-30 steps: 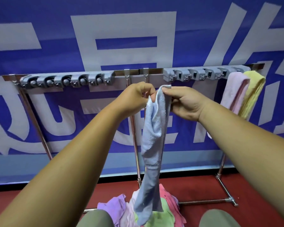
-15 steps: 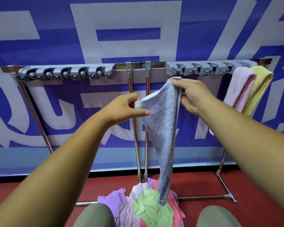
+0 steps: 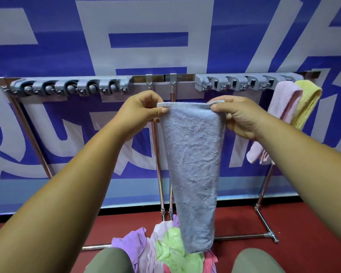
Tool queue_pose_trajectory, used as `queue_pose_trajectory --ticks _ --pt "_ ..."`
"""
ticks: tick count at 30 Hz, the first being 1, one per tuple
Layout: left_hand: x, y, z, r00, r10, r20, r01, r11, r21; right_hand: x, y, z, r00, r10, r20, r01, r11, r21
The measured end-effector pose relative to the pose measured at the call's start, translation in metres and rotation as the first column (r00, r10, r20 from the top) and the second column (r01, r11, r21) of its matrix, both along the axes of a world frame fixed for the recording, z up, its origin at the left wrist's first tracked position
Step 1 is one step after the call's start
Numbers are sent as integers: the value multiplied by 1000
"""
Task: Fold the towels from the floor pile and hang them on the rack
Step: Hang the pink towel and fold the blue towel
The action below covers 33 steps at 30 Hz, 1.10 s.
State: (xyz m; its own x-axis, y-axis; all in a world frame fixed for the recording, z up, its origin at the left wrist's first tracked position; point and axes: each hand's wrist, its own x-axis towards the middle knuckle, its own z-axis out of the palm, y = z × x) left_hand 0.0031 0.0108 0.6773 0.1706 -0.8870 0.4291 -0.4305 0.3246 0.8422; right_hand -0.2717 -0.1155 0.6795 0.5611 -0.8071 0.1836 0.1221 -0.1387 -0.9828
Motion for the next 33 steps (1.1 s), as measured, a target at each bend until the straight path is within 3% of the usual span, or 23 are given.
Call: queue_pose_trajectory --ticks 5,13,20,27,33 --pt "0 -1 1 989 -73 -129 75 997 13 -2 -1 -2 995 37 -92 -39 999 -20" --pt "9 0 2 996 65 53 -68 996 60 9 -1 -7 970 -98 -222 49 975 -217" --pt "11 5 3 993 120 23 -121 991 64 23 11 -7 972 -96 -216 46 974 -224" --pt "12 10 1 979 157 130 -163 986 42 21 11 -4 960 -173 -220 115 960 -254" --pt "3 7 12 871 284 401 -278 958 -73 9 21 13 909 -278 -309 119 886 -448"
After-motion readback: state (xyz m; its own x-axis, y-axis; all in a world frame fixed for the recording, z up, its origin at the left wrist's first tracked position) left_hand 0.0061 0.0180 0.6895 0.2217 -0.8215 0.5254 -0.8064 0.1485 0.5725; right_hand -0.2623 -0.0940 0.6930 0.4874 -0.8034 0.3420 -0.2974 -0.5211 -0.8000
